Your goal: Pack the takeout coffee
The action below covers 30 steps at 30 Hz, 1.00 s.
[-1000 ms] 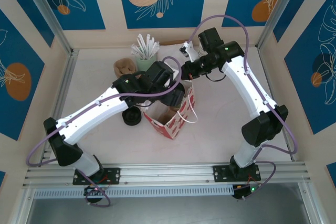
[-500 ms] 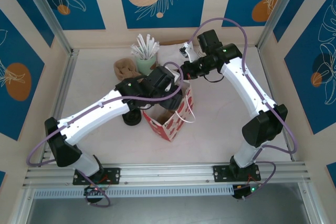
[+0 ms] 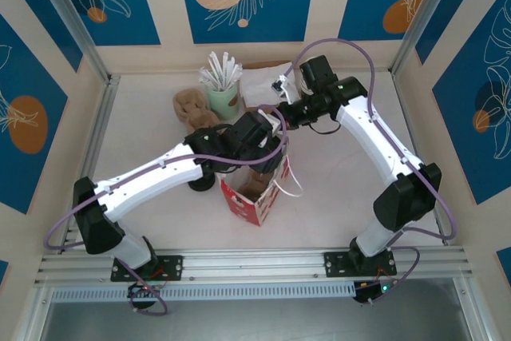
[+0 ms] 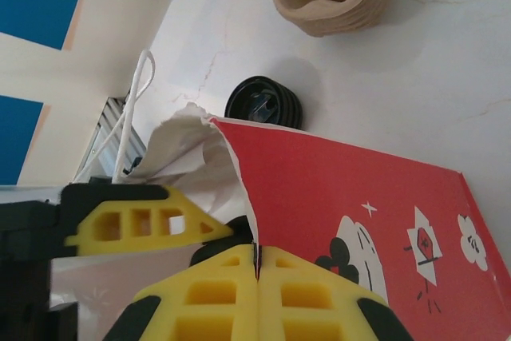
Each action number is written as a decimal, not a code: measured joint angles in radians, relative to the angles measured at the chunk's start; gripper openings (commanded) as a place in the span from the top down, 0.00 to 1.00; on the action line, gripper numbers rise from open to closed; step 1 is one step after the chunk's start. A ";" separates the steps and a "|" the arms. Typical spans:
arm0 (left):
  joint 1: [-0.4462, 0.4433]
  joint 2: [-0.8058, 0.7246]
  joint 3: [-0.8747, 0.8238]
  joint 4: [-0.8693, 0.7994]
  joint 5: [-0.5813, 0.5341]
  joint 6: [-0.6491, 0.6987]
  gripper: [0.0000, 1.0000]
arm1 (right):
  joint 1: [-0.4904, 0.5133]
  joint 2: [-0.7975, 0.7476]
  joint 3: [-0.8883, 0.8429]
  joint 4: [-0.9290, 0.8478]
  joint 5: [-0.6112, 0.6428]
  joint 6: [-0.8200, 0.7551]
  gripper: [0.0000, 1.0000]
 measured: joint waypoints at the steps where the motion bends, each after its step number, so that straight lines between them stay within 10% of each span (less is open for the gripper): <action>1: -0.003 0.003 -0.006 0.002 -0.003 0.000 0.27 | 0.002 -0.015 -0.015 0.010 -0.004 -0.004 0.98; 30: -0.014 -0.001 -0.048 0.065 -0.060 0.046 0.27 | 0.029 -0.111 -0.085 0.093 0.078 -0.024 1.00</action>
